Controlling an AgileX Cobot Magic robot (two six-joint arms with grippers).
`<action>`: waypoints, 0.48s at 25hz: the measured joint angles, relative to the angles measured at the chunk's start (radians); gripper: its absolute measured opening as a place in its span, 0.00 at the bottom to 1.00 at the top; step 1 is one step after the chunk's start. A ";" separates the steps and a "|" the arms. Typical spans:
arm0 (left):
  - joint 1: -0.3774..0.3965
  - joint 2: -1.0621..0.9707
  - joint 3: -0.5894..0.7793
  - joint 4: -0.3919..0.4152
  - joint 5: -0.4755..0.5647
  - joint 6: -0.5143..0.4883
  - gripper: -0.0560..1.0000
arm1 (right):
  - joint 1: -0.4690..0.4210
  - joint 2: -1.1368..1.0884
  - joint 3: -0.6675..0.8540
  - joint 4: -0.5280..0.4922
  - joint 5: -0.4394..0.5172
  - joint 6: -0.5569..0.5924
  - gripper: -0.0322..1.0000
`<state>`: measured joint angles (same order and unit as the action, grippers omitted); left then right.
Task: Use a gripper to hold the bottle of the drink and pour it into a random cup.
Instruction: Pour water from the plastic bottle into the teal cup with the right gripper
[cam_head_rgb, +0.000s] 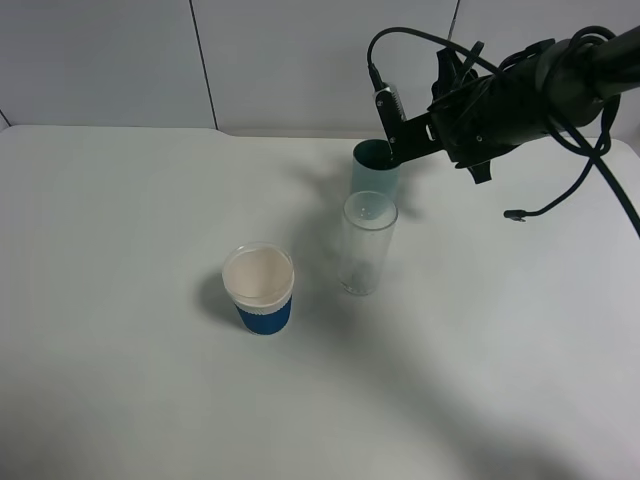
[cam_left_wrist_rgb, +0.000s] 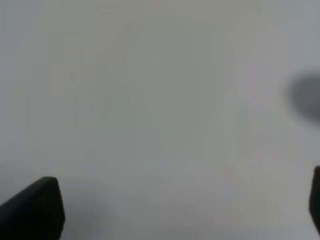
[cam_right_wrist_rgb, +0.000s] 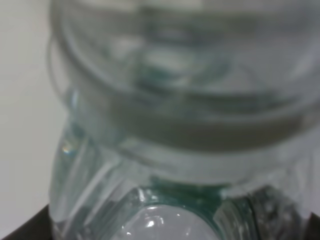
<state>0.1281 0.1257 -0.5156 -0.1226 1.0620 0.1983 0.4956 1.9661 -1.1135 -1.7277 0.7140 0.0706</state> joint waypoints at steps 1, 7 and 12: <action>0.000 0.000 0.000 0.000 0.000 0.000 0.99 | 0.000 0.000 0.000 0.000 0.000 0.000 0.58; 0.000 0.000 0.000 0.000 0.000 0.000 0.99 | 0.000 0.000 0.000 0.000 -0.008 -0.010 0.58; 0.000 0.000 0.000 0.000 0.000 0.000 0.99 | 0.000 0.000 0.000 0.000 -0.009 -0.040 0.58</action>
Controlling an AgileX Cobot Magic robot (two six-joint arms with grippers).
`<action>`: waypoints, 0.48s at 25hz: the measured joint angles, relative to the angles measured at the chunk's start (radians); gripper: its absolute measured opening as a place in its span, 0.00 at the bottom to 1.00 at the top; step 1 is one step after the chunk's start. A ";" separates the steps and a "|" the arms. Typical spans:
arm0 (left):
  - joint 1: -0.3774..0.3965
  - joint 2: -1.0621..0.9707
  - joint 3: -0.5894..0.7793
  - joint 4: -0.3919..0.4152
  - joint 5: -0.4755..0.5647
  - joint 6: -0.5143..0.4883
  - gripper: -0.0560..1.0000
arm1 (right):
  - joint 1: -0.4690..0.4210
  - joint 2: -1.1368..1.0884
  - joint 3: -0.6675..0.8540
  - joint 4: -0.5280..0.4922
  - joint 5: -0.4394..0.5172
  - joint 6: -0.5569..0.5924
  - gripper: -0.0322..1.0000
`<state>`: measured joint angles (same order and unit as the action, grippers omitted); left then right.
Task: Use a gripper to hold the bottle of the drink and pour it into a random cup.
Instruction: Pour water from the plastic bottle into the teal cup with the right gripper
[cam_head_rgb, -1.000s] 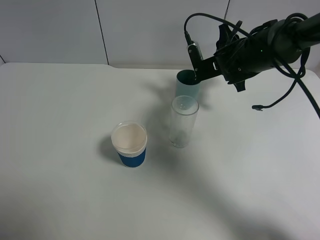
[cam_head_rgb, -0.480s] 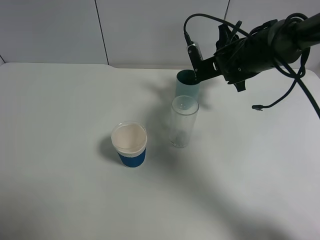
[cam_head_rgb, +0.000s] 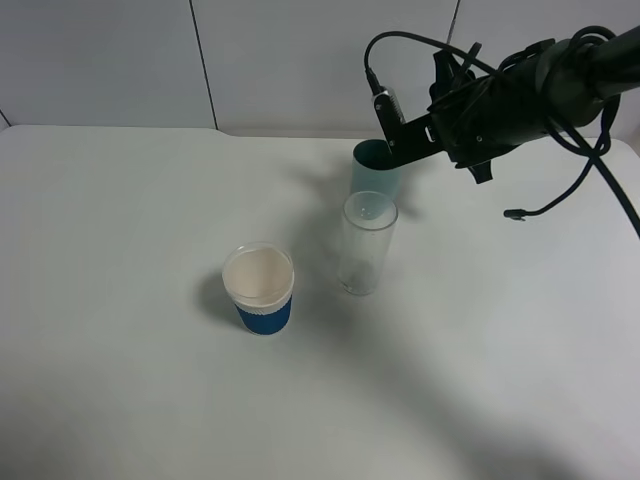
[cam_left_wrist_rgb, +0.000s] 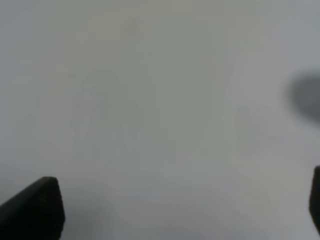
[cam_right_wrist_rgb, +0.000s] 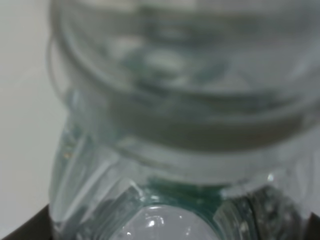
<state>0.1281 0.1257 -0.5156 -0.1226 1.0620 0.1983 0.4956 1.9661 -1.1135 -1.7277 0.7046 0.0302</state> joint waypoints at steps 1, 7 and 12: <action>0.000 0.000 0.000 0.000 0.000 0.000 0.99 | 0.000 0.000 0.000 0.000 -0.001 -0.001 0.58; 0.000 0.000 0.000 0.000 0.000 0.000 0.99 | 0.000 0.000 0.000 0.000 -0.005 -0.001 0.58; 0.000 0.000 0.000 0.000 0.000 0.000 0.99 | 0.000 0.000 0.000 0.000 -0.005 -0.002 0.58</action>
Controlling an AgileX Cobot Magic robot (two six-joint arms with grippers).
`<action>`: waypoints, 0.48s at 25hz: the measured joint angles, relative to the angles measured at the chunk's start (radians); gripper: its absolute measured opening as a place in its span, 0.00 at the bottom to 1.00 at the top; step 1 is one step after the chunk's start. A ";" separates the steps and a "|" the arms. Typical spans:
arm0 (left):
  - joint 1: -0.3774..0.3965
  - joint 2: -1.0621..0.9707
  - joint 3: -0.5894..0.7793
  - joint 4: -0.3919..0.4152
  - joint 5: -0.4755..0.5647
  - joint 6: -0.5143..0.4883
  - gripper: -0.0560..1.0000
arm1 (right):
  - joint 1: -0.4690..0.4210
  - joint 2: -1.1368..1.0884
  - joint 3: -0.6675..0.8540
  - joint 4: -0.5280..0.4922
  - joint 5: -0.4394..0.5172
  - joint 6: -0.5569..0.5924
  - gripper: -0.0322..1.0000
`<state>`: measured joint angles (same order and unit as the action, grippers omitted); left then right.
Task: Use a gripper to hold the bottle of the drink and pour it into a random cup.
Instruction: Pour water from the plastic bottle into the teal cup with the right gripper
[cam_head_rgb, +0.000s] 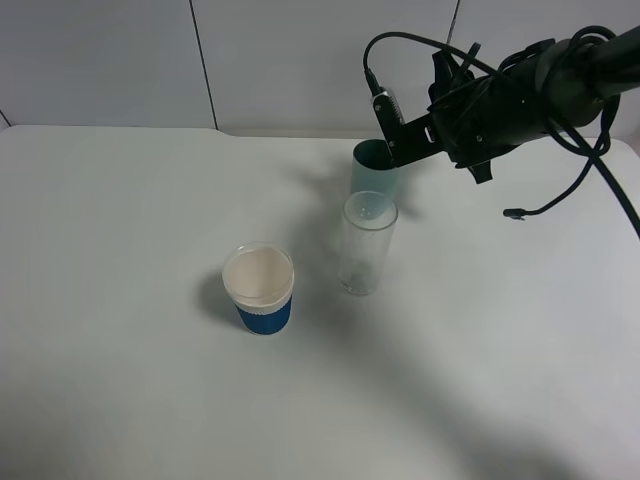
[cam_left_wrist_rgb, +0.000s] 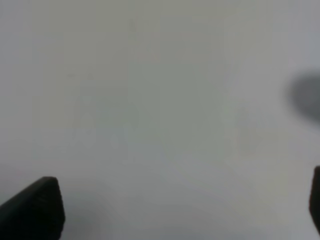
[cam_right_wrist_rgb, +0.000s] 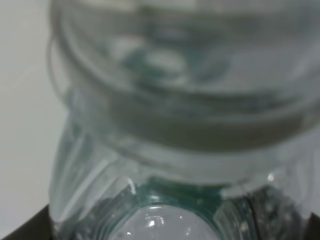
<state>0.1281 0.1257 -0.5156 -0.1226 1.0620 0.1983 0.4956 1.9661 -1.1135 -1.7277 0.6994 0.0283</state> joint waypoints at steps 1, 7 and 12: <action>0.000 0.000 0.000 0.000 0.000 0.000 0.99 | 0.000 0.000 0.000 0.000 0.000 0.000 0.58; 0.000 0.000 0.000 0.000 0.000 0.000 0.99 | 0.000 0.000 0.000 0.000 0.000 -0.006 0.58; 0.000 0.000 0.000 0.000 0.000 0.000 0.99 | 0.000 0.000 0.000 0.000 0.000 -0.028 0.58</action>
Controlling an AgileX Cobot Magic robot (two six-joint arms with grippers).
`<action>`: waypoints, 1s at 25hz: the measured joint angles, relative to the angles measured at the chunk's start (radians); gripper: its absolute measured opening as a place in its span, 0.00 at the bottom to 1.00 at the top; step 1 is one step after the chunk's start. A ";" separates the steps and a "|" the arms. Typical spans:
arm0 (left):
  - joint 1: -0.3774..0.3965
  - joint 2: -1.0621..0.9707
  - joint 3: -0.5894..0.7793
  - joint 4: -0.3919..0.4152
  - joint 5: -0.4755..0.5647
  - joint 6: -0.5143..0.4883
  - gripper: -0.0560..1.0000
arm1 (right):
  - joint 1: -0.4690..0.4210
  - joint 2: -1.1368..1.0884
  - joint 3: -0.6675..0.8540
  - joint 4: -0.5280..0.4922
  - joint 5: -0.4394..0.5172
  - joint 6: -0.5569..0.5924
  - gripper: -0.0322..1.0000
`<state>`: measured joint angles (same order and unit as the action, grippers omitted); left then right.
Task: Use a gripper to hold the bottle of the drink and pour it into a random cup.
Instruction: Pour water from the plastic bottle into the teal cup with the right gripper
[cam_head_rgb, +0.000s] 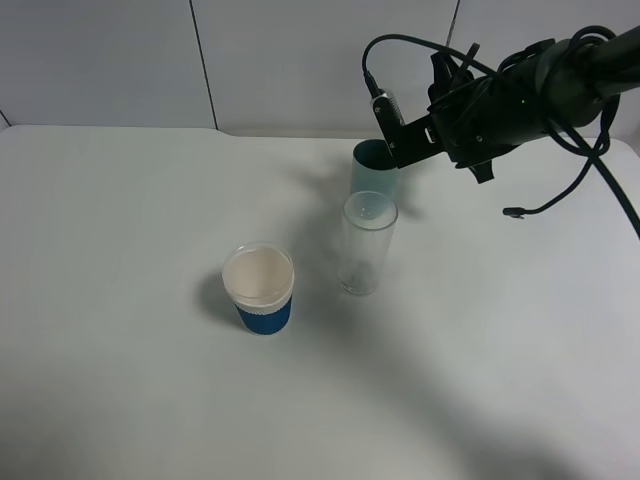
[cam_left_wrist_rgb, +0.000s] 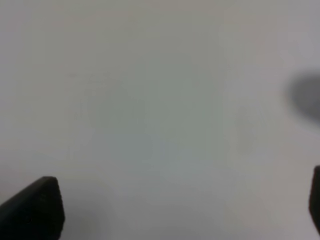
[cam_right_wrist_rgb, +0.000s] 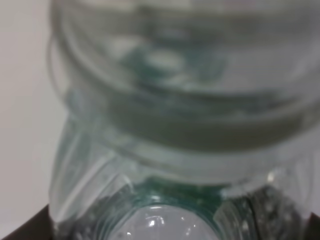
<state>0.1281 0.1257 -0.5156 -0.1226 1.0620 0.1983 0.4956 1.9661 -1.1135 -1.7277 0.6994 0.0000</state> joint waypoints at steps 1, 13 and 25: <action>0.000 0.000 0.000 0.000 0.000 0.000 0.99 | 0.000 0.000 0.000 0.000 0.000 0.000 0.58; 0.000 0.000 0.000 -0.001 0.000 0.000 0.99 | 0.000 0.000 0.000 -0.001 0.010 -0.058 0.58; 0.000 0.000 0.000 -0.001 0.000 0.000 0.99 | 0.000 0.000 0.000 -0.001 0.015 -0.060 0.58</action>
<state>0.1281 0.1257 -0.5156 -0.1235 1.0620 0.1983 0.4956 1.9661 -1.1135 -1.7286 0.7145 -0.0604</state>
